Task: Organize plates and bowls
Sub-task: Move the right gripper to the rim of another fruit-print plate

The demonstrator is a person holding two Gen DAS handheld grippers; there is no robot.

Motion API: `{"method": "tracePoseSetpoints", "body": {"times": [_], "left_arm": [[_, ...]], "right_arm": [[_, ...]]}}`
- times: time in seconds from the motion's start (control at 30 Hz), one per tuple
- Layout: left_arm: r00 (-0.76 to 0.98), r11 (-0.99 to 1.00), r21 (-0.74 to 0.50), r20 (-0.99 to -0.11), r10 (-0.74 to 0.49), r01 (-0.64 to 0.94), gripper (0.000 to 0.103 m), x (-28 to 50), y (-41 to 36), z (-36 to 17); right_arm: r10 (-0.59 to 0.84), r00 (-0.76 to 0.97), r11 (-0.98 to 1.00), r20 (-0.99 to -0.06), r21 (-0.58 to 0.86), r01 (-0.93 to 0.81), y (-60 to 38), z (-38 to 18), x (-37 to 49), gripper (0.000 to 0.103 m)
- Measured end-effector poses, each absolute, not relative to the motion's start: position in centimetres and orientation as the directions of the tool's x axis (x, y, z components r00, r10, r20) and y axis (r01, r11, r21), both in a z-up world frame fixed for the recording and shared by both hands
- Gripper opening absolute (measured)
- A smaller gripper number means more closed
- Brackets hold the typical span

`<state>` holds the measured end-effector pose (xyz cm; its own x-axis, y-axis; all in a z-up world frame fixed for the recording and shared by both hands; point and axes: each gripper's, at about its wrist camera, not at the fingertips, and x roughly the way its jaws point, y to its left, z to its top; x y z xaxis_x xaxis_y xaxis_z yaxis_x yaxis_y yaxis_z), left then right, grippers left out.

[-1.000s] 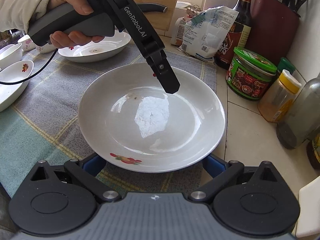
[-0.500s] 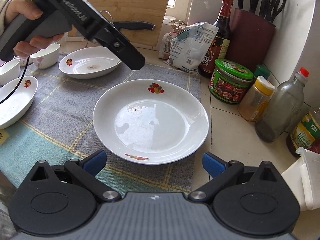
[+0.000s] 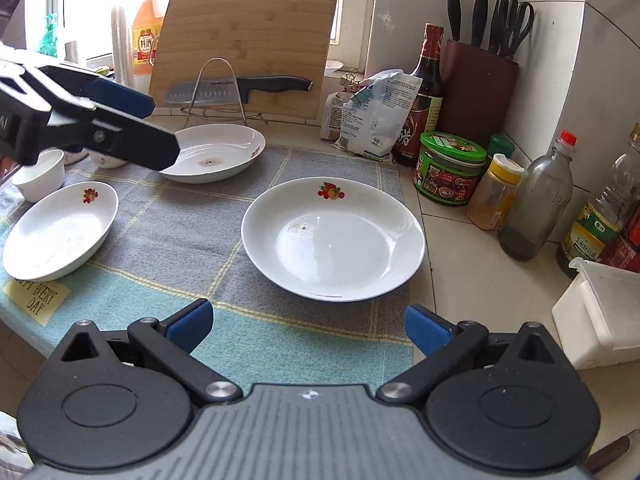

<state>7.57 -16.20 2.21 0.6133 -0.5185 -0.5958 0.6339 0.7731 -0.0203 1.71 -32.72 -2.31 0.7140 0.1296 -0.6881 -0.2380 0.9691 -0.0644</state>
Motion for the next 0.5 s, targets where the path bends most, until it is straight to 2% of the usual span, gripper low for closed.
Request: {"method": "tracePoseSetpoints", "body": {"times": [0.5], "left_arm": [[0.726, 0.933, -0.032, -0.619, -0.300, 0.359, 0.102, -1.5, -9.5, -1.4]], "right_arm": [[0.313, 0.641, 0.916, -0.701, 0.045, -0.398, -29.0, -3.7, -0.1, 0.103]]}}
